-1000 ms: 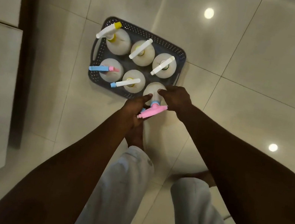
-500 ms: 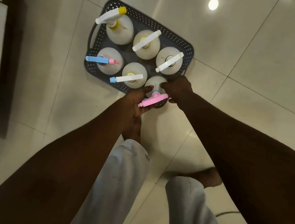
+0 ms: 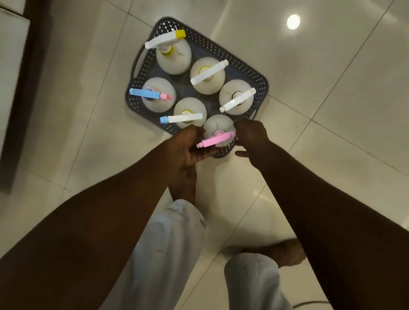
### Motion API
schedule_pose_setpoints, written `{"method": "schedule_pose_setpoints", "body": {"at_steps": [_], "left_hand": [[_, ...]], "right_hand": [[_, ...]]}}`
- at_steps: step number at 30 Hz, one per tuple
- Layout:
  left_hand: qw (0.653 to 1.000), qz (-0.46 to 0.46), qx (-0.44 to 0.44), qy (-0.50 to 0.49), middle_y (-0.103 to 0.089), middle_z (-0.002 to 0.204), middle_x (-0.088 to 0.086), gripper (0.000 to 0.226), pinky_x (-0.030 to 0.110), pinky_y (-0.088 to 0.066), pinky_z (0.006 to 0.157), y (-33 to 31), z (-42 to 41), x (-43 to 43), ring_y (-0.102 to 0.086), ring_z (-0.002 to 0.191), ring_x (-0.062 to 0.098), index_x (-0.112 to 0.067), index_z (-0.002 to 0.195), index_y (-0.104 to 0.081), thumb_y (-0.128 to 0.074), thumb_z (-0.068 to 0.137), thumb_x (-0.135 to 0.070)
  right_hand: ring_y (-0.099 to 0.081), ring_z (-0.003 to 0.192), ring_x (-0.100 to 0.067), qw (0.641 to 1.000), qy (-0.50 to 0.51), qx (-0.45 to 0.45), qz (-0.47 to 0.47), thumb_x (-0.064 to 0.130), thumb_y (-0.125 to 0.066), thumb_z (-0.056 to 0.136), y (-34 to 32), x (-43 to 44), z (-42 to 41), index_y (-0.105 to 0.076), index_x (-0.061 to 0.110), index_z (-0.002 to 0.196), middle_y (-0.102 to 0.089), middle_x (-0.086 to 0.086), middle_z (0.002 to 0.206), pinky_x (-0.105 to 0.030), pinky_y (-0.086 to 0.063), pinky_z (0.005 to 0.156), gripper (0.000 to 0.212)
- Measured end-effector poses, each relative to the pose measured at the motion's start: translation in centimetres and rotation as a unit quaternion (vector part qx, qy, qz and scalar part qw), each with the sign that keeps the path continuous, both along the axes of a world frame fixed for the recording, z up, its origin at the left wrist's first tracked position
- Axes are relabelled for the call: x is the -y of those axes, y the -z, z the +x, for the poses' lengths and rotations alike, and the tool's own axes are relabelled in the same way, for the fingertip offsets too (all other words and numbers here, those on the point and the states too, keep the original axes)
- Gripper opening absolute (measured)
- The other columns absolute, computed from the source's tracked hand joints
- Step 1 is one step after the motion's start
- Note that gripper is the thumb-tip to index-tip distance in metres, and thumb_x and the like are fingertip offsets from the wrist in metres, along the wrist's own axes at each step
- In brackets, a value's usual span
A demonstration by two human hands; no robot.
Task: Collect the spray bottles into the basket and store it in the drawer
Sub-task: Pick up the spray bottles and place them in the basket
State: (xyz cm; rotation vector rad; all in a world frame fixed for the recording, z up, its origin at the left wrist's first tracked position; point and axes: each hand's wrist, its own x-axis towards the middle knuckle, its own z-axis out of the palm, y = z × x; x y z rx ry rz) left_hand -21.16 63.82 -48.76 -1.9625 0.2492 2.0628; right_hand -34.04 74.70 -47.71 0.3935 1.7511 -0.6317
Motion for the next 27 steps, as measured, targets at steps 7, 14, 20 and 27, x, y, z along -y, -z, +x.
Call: {"method": "schedule_pose_setpoints", "body": {"at_steps": [7,14,20,27], "left_hand": [[0.983,-0.096,0.040,0.151,-0.074,0.100,0.021,0.024,0.038,-0.061,0.075,-8.3,3.4,1.6,-0.072,0.088,0.032,-0.003,0.117,-0.062,-0.057,0.100,-0.019],[0.957,-0.240,0.018,0.160,-0.076,0.099,0.010,0.019,0.045,-0.060,0.093,-20.4,5.6,4.3,-0.073,0.093,0.028,-0.011,0.114,-0.069,-0.058,0.102,-0.021],[0.932,-0.302,-0.030,0.197,-0.078,0.107,0.012,0.024,0.041,-0.058,0.087,-31.2,6.8,6.0,-0.073,0.094,0.025,-0.010,0.119,-0.070,-0.059,0.099,-0.017],[0.923,-0.348,-0.015,0.167,-0.080,0.103,0.004,0.019,0.046,-0.061,0.091,-38.3,9.6,5.8,-0.075,0.095,0.022,-0.021,0.110,-0.075,-0.062,0.096,-0.020]], "right_hand": [[-0.065,0.088,-0.027,0.998,0.028,-0.057,-0.014,0.023,-0.060,0.093,-8.7,-2.4,1.7,-0.070,0.024,0.088,-0.067,-0.003,0.095,-0.036,-0.057,0.068,0.011],[-0.068,0.088,-0.023,0.992,-0.006,-0.110,-0.057,0.028,-0.061,0.097,-20.5,-1.7,4.3,-0.073,0.027,0.098,-0.069,0.004,0.085,-0.053,-0.059,0.089,0.012],[-0.069,0.104,-0.025,0.982,-0.043,-0.154,-0.096,0.026,-0.060,0.099,-29.7,0.0,5.6,-0.074,0.023,0.112,-0.074,0.005,0.100,-0.057,-0.056,0.096,0.020],[-0.071,0.102,-0.025,0.973,-0.010,-0.177,-0.149,0.018,-0.063,0.098,-35.7,-0.6,6.2,-0.075,0.018,0.113,-0.076,0.001,0.103,-0.057,-0.056,0.096,0.019]]}}
